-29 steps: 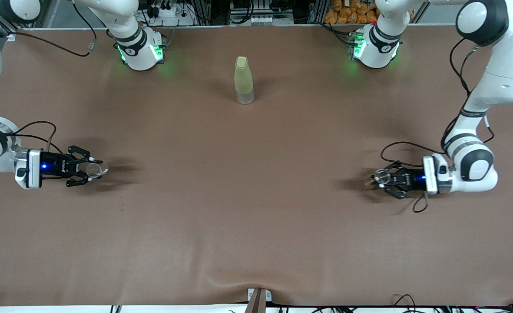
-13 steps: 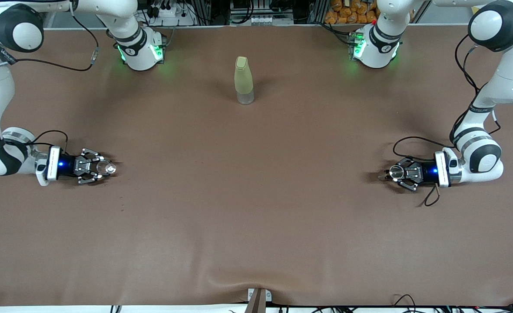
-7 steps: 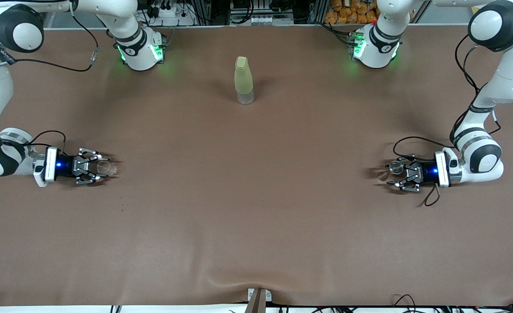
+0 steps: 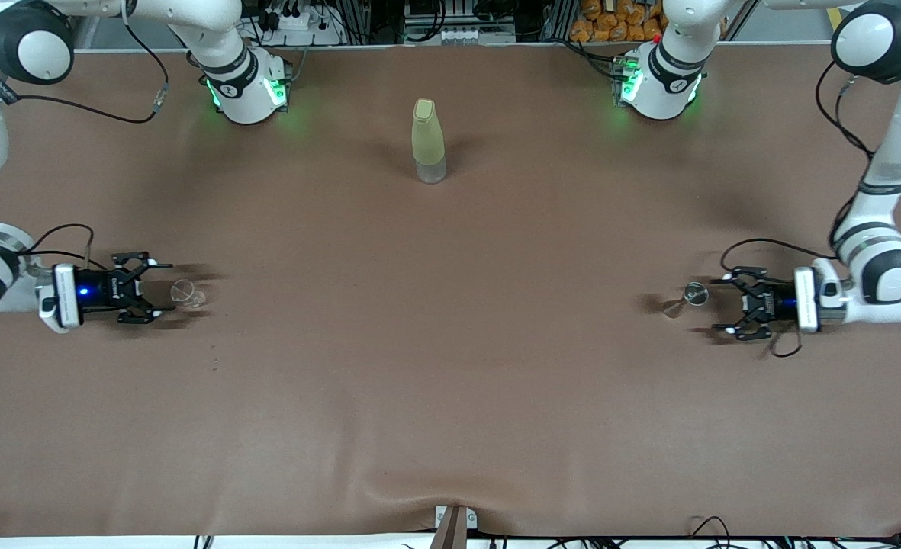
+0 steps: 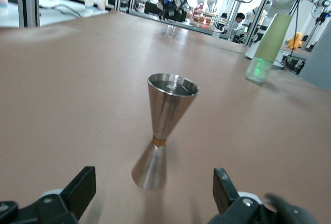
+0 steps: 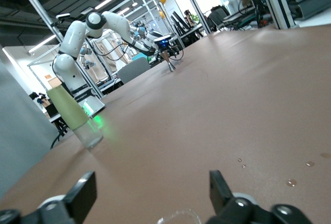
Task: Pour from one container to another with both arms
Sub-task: 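Open both grippers, releasing the jigger and the beaker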
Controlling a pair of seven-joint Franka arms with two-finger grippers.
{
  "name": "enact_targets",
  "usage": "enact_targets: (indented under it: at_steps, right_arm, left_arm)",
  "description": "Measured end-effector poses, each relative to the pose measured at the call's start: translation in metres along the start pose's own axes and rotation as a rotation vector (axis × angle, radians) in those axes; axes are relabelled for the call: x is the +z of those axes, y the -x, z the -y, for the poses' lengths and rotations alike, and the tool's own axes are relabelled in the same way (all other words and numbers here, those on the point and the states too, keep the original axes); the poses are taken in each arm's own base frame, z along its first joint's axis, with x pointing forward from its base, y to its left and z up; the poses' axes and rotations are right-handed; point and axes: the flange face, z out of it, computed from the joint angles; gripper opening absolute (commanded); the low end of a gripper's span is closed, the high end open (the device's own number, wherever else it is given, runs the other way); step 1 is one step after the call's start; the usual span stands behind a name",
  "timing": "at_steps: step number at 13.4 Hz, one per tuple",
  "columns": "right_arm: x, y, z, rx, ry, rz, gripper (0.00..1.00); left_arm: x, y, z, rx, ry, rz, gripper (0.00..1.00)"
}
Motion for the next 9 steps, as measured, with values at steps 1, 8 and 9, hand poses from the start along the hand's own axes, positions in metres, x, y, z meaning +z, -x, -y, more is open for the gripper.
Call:
enact_targets:
  at_steps: [1,8,9]
  right_arm:
    - [-0.005,-0.021,0.0,0.042,0.01,0.016,1.0]
    - [0.016,-0.232,0.037,0.314,0.259,0.339,1.0]
    - [0.022,-0.255,0.047,0.342,0.313,0.381,1.0]
  left_arm:
    - [-0.019,-0.006,-0.003,-0.075,0.012,0.049,1.0]
    - [-0.091,-0.162,-0.01,-0.744,-0.181,0.386,1.0]
    - [-0.086,-0.195,-0.011,-0.803,-0.218,0.407,1.0]
